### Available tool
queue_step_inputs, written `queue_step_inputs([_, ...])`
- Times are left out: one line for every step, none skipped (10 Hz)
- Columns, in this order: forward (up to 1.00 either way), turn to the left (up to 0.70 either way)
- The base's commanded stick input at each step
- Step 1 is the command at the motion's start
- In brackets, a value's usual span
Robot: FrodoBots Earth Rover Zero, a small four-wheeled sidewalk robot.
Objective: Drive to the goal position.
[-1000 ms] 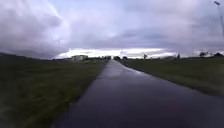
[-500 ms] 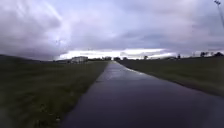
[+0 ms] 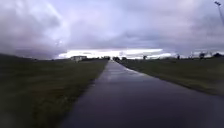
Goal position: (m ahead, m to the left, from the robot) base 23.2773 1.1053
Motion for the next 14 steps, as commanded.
queue_step_inputs([0.70, 0.00])
queue_step_inputs([0.70, 0.00])
queue_step_inputs([0.70, 0.00])
queue_step_inputs([0.70, 0.00])
queue_step_inputs([0.70, 0.00])
queue_step_inputs([0.70, 0.00])
queue_step_inputs([0.70, 0.00])
queue_step_inputs([0.70, 0.00])
queue_step_inputs([0.70, 0.00])
queue_step_inputs([0.70, 0.00])
queue_step_inputs([0.70, 0.00])
queue_step_inputs([0.70, 0.00])
queue_step_inputs([0.70, 0.00])
queue_step_inputs([0.70, 0.00])
